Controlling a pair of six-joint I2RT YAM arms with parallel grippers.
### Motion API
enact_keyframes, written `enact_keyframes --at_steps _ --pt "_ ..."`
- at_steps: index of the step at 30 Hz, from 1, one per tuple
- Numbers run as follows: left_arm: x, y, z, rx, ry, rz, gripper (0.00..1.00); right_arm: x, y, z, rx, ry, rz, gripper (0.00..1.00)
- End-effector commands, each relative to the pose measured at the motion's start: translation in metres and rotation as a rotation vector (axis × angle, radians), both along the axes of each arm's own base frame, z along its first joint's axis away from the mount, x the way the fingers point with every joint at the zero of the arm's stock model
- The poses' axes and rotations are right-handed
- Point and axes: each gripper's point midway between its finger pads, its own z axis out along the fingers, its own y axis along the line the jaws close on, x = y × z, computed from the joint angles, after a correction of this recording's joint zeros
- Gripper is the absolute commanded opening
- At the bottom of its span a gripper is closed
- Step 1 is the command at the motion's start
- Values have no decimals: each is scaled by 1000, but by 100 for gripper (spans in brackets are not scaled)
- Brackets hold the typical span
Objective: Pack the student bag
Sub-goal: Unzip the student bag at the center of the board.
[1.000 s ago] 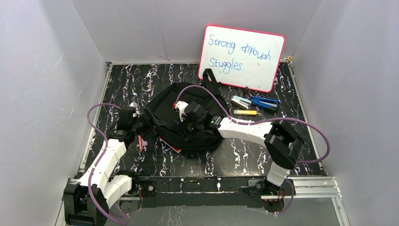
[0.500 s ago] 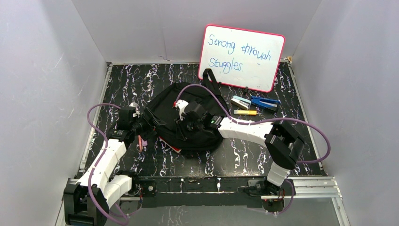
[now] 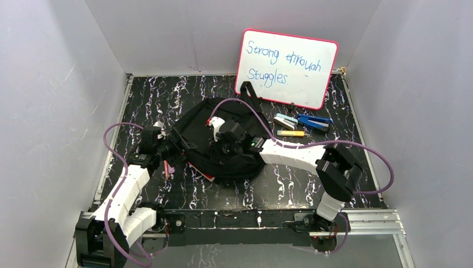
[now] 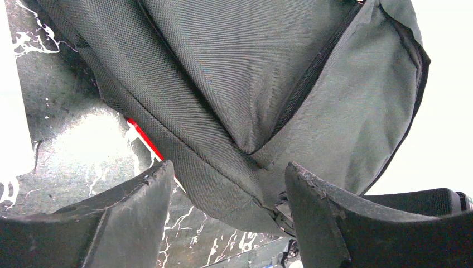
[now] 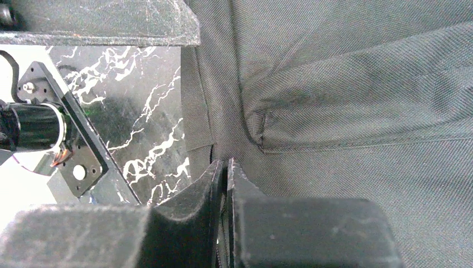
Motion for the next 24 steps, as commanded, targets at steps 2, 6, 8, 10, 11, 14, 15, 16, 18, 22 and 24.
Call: enact_keyframes --at_steps 2,6,8,10,11,14,15,16,18,22,24 --pt "-8 -9 2 -44 2 -29 69 3 6 32 81 -49 -1 2" --pt "-18 -19 2 -78 17 -57 67 1 9 39 124 -61 11 0" --pt "-23 -26 2 -92 25 -70 67 0 11 44 154 -67 19 0" --pt "-29 -34 -2 -93 40 -88 67 -2 12 47 179 -68 23 0" --pt "-32 -39 -3 -88 45 -100 67 -2 12 49 190 -71 23 0" --pt "-36 -50 -9 -56 56 -124 67 -3 13 52 204 -74 24 0" --pt "-35 -52 -10 -45 56 -125 67 -3 13 52 206 -74 27 0" --pt "-34 -52 -11 -36 61 -121 67 -3 13 53 208 -74 27 0" --pt "-31 -53 -14 -30 65 -121 67 -5 12 54 213 -74 31 0" --pt "-29 -54 -19 -24 74 -122 67 -7 9 56 226 -74 31 0" --pt "-30 -55 -24 -22 85 -127 67 -8 8 55 227 -74 26 0"
